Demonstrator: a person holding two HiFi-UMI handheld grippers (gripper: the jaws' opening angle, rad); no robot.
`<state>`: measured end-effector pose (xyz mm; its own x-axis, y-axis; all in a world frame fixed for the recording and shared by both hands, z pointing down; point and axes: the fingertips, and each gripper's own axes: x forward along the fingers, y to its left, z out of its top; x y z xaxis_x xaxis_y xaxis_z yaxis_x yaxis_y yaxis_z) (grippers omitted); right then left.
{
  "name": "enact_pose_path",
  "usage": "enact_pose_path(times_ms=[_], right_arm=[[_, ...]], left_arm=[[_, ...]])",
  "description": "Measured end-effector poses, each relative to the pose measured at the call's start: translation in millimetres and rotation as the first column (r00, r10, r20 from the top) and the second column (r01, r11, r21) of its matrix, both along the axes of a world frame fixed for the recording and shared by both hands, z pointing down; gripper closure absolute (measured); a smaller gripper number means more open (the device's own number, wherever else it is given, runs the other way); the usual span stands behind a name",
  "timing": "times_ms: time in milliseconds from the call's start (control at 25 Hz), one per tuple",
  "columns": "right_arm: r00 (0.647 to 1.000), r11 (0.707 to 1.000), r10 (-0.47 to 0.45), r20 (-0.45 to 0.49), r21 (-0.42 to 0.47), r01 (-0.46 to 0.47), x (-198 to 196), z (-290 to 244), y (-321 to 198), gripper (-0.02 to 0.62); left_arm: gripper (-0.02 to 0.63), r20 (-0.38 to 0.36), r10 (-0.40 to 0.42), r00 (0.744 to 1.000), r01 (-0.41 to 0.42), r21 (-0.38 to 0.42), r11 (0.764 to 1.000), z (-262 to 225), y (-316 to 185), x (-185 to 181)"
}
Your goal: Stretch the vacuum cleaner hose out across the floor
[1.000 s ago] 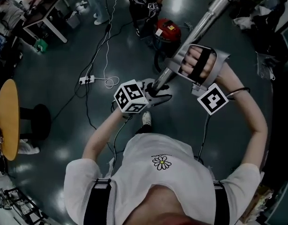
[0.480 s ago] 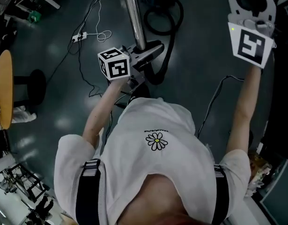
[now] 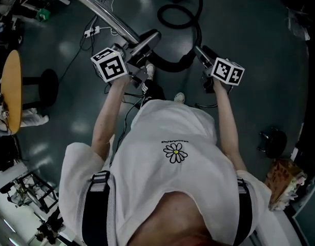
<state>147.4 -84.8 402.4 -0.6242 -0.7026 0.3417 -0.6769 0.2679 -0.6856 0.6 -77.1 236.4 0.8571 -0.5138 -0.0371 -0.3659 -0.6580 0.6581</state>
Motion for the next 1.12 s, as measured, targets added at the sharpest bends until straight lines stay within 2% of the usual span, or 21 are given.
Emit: enact_pose_path(times_ms=[40,80,120,160,200,240,280,320,360,480,600,680,840,960,1120], right_arm=[[0.995,0.996,0.047,0.085,-0.076,-0.040,7,17,11,0.370],[0.975,0.986,0.093,0.203,-0.155,-0.062,13,30,20,0.370],[0.926,0.970,0.146,0.348,-0.234,-0.066,17,39,26,0.370],[0.842,0.950,0.213,0.495,-0.308,-0.059,20,48,29,0.370],[0.732,0.925,0.291,0.615,-0.376,-0.052,22,58,29,0.370],[0.621,0.898,0.369,0.691,-0.438,-0.047,25,69,29,0.370],[0.536,0.872,0.430,0.726,-0.487,-0.041,26,81,28,0.370],[0.492,0.853,0.467,0.735,-0.520,-0.032,24,91,28,0.370],[0.487,0.841,0.481,0.729,-0.541,-0.020,19,99,29,0.370],[0.521,0.819,0.472,0.711,-0.573,0.040,-7,117,32,0.370],[0.500,0.803,0.473,0.725,-0.589,0.094,-33,123,40,0.370],[0.463,0.802,0.486,0.741,-0.589,0.103,-42,121,39,0.370],[0.344,0.815,0.500,0.795,-0.566,0.123,-50,108,29,0.370],[0.290,0.818,0.502,0.815,-0.556,0.147,-59,100,22,0.370],[0.186,0.819,0.516,0.836,-0.545,0.179,-72,94,18,0.370]], left_arm=[[0.508,0.003,-0.004,1.000,0.004,0.003,1.000,-2,0,-1],[0.508,0.000,-0.009,1.000,0.009,0.007,1.000,-6,0,-2],[0.508,-0.005,-0.015,1.000,0.015,0.011,1.000,-9,0,-2],[0.508,-0.010,-0.018,1.000,0.018,0.014,1.000,-12,0,-2],[0.508,-0.013,-0.018,1.000,0.018,0.016,1.000,-14,0,-2],[0.508,-0.015,-0.014,1.000,0.014,0.017,1.000,-15,1,-1],[0.508,-0.016,-0.006,1.000,0.007,0.019,1.000,-16,2,1],[0.508,-0.016,0.002,1.000,-0.001,0.023,1.000,-17,3,2],[0.508,-0.016,0.009,1.000,-0.008,0.028,1.000,-19,4,4],[0.508,-0.008,0.026,1.000,-0.026,0.058,0.998,-24,4,8],[0.508,0.002,0.039,0.999,-0.039,0.087,0.995,-29,7,8],[0.508,0.008,0.047,0.999,-0.047,0.098,0.994,-31,7,9],[0.508,0.011,0.077,0.997,-0.078,0.102,0.992,-32,9,11],[0.508,0.005,0.080,0.997,-0.080,0.105,0.991,-35,10,10],[0.508,0.023,0.088,0.996,-0.090,0.112,0.990,-32,16,5]])
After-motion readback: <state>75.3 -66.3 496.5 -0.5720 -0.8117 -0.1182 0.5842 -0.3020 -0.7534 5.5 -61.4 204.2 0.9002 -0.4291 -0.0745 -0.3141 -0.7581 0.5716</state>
